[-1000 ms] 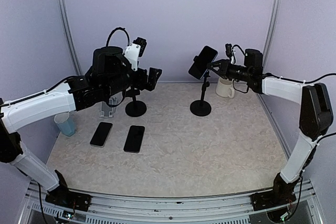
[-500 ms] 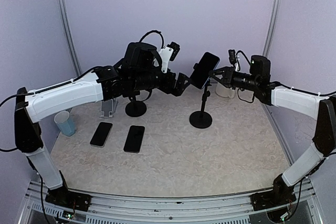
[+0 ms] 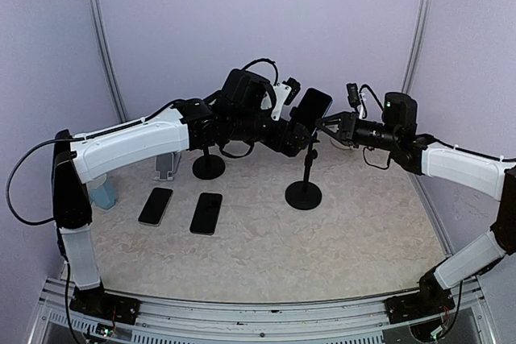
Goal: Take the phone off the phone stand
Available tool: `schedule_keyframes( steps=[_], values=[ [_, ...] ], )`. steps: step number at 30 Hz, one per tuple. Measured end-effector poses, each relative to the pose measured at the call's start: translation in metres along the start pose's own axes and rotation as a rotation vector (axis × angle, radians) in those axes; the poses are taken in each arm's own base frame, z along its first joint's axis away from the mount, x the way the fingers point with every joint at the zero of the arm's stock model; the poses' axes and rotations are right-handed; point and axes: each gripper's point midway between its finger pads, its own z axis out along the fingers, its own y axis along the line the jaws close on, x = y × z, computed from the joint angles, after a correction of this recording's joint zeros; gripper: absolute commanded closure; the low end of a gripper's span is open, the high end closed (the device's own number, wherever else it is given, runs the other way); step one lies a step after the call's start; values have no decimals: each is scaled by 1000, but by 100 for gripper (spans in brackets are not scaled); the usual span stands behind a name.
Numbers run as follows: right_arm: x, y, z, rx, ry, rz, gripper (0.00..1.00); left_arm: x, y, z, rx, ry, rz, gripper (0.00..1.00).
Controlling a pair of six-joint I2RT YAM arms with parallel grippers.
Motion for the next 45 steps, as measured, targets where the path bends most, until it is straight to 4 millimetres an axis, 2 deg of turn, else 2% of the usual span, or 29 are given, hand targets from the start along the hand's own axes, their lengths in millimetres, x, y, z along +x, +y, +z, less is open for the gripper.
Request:
schedule_keyframes(
  steps=[4, 11, 16, 22, 33, 39, 45],
  values=[
    [3, 5, -1, -5, 2, 2, 100, 7, 0, 8, -1, 27, 7, 1],
    [8, 11, -2, -16, 9, 12, 100, 5, -4, 24, 4, 42, 18, 1],
    [8, 11, -2, -18, 10, 15, 100, 9, -4, 34, 2, 63, 20, 5],
    [12, 14, -6, -25, 15, 15, 100, 17, 2, 38, -25, 85, 18, 21],
    [15, 14, -9, -29, 5, 18, 100, 18, 2, 40, 5, 76, -6, 62],
    [16, 14, -11, -30, 5, 13, 100, 18, 1, 39, 41, 60, -37, 72],
    [17, 13, -15, -31, 2, 1, 100, 19, -1, 36, 80, 56, -58, 79]
  ],
)
